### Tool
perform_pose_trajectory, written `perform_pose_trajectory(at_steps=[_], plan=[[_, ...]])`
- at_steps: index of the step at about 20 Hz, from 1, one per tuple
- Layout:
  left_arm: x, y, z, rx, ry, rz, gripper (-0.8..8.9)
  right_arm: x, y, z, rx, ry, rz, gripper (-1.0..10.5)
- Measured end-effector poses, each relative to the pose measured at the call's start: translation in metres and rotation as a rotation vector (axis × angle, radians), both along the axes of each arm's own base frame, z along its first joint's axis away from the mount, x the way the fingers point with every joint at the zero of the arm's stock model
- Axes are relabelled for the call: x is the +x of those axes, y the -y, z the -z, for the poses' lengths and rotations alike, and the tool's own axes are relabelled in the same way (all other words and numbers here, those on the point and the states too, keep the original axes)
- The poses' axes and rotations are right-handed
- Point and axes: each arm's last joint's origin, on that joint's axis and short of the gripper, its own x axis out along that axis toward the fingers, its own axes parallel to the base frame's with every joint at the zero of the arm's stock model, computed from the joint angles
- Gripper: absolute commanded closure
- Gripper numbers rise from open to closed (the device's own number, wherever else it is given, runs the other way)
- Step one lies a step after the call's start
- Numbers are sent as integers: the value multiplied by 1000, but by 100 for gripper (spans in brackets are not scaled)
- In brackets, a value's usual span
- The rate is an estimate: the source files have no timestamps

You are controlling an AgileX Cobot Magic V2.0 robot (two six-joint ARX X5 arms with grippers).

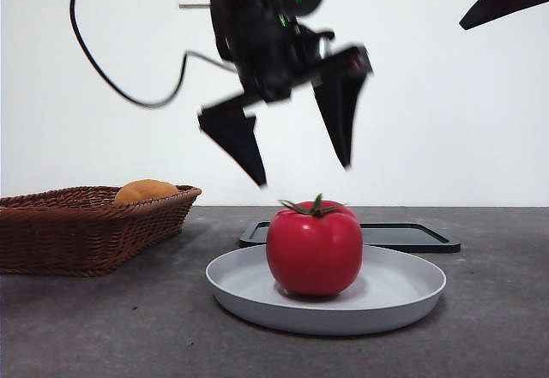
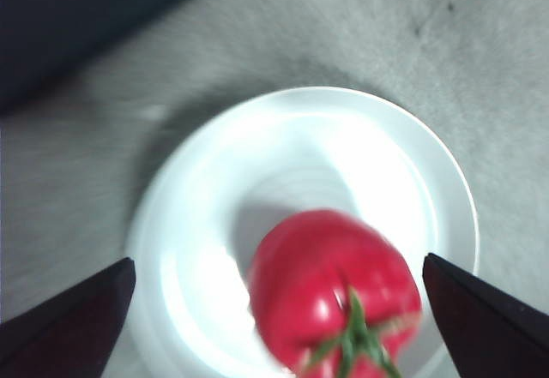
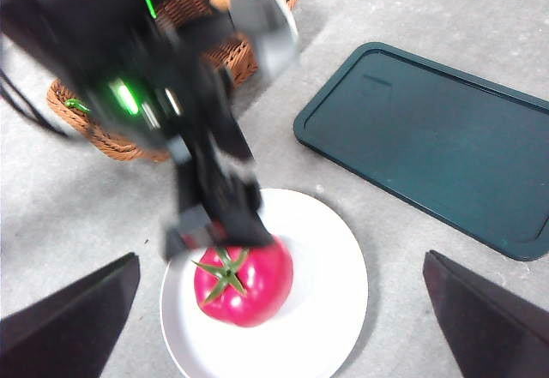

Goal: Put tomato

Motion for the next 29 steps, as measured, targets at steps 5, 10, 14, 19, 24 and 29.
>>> perform_pose_trajectory(at_steps=[5,10,14,19,24,29], plan=[[6,-35,-47,96,19,-4,155,0,0,0,0,0,0,355],[21,-95,-69,112,14,-146,155,0,0,0,0,0,0,355],[8,-136,-108,40,134,-237,156,0,0,0,0,0,0,355],[-50,-163,-126,-122,407,-255,156,0,0,0,0,0,0,355],[-108,-188,-88,-242,588,-278,156,0,0,0,0,0,0,355],[-152,-205,-45,-356,684,-302,156,0,0,0,0,0,0,355]])
